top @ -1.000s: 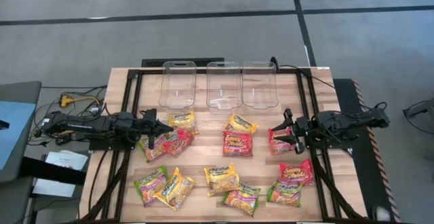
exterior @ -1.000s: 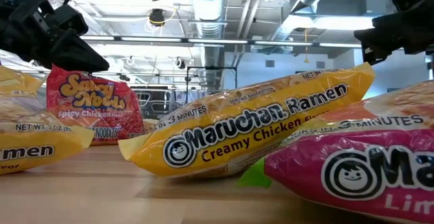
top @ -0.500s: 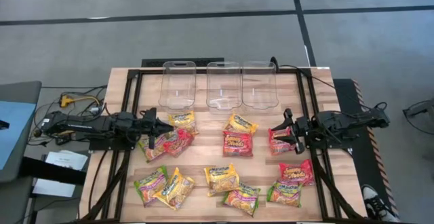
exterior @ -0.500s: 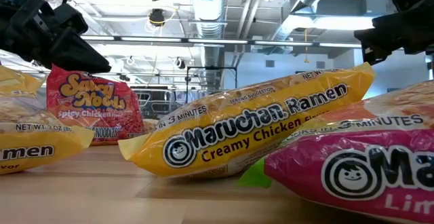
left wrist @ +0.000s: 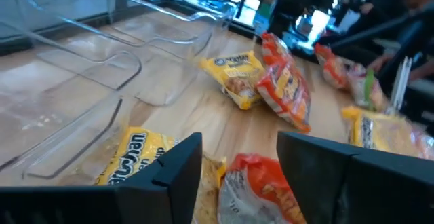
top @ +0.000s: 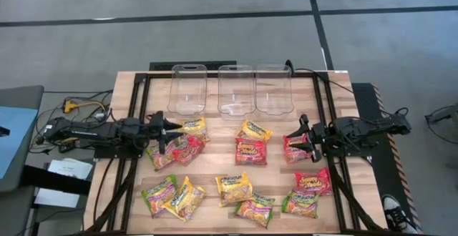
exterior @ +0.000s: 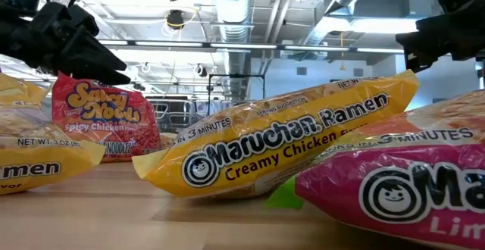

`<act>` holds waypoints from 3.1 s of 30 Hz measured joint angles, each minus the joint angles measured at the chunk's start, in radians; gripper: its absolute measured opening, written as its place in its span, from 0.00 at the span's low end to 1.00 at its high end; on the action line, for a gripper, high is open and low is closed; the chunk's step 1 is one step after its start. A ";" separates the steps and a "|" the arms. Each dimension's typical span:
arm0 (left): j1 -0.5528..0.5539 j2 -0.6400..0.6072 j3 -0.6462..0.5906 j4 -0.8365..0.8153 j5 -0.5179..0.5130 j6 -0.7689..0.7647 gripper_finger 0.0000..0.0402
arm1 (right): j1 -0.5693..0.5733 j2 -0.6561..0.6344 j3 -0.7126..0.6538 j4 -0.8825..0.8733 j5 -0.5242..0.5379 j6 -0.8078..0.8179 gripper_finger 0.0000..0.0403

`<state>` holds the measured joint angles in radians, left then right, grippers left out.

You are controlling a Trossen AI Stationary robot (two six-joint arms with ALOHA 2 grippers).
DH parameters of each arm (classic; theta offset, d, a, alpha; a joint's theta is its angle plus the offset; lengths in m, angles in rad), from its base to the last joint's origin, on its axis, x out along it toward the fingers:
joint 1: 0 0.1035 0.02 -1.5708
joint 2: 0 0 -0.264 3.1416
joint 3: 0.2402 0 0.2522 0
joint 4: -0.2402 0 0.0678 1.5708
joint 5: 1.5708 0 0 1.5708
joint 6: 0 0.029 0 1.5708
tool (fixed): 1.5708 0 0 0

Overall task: Sort Maruchan noodles
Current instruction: Put the orange noodle pack into the left transparent bin

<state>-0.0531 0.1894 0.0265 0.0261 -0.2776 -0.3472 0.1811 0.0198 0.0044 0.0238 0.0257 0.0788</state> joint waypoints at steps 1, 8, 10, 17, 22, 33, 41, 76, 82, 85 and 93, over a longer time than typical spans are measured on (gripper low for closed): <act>0.000 0.000 0.000 0.010 0.000 -0.018 0.46 | 0.000 0.000 0.000 0.000 0.000 0.000 0.45; 0.000 0.000 0.061 0.101 0.059 -0.058 0.47 | 0.000 0.000 0.000 0.000 0.000 0.000 0.45; 0.000 0.000 0.113 0.084 0.064 -0.032 0.47 | 0.000 0.000 0.000 0.000 0.000 0.000 0.45; 0.000 0.031 0.321 -0.097 0.042 0.029 0.47 | 0.000 0.000 0.000 0.000 0.000 0.000 0.45; 0.000 0.133 0.468 -0.167 0.036 0.046 0.47 | 0.000 0.000 0.000 0.001 0.000 0.000 0.45; 0.000 0.433 0.754 -0.701 0.008 -0.066 0.47 | 0.000 0.000 0.000 0.003 0.001 0.000 0.45; 0.000 0.554 0.759 -0.800 0.073 -0.218 0.47 | 0.000 0.000 0.000 0.005 0.001 0.000 0.45; -0.073 0.993 0.759 -0.666 0.188 -0.488 0.47 | 0.000 0.000 0.000 0.008 0.001 0.000 0.45; -0.073 1.044 0.758 -0.657 0.194 -0.488 0.47 | 0.000 0.000 0.000 0.010 0.001 0.000 0.45; -0.075 1.085 0.758 -0.654 0.194 -0.490 0.47 | 0.000 0.004 0.000 0.012 0.001 0.000 0.45; -0.079 1.141 0.758 -0.639 0.197 -0.537 0.46 | 0.000 0.014 0.000 0.010 0.000 0.000 0.45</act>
<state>-0.1322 1.3307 0.7849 -0.6131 -0.0805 -0.8847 0.1815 0.0334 0.0046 0.0341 0.0261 0.0790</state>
